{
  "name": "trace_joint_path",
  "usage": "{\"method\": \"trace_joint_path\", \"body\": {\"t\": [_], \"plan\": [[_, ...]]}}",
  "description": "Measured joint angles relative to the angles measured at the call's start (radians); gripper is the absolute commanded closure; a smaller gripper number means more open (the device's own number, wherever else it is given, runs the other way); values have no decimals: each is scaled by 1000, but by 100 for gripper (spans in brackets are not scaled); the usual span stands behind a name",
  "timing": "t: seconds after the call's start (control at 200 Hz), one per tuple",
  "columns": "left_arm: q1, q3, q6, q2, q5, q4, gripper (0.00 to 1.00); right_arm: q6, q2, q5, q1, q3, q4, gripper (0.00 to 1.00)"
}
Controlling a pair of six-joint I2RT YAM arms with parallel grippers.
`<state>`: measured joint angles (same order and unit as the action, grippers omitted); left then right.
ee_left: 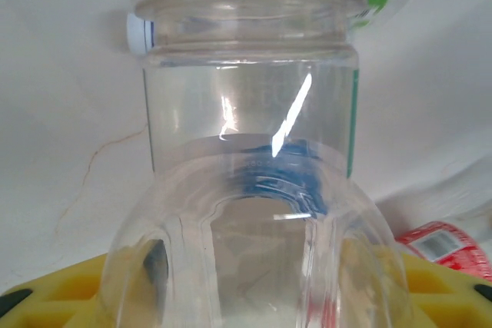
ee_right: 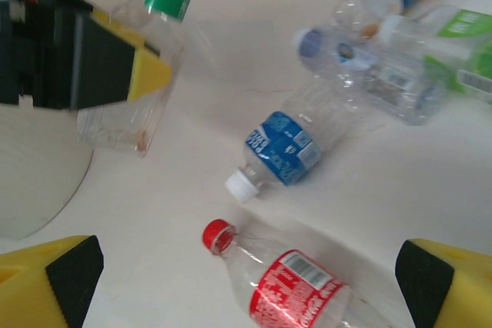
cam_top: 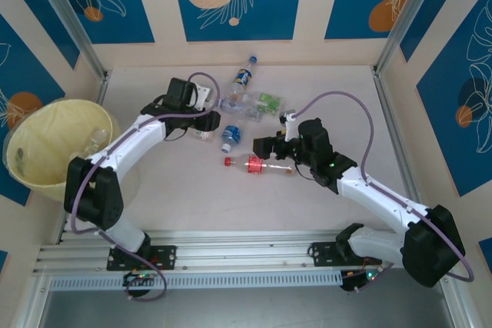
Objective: Put the plastic bottles in the bin
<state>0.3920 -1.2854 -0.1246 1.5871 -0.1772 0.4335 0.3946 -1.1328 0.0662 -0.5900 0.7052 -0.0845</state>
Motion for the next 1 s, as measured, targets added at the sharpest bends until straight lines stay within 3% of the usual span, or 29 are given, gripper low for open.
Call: {"method": "trace_joint_path", "body": {"t": [0.585, 1.0], "plan": [[-4, -29, -130, -326, -69, 62, 100, -69, -51, -11, -72, 48, -93, 0], [-5, -129, -127, -482, 97, 190, 100, -79, -54, 13, -79, 48, -96, 0]]}}
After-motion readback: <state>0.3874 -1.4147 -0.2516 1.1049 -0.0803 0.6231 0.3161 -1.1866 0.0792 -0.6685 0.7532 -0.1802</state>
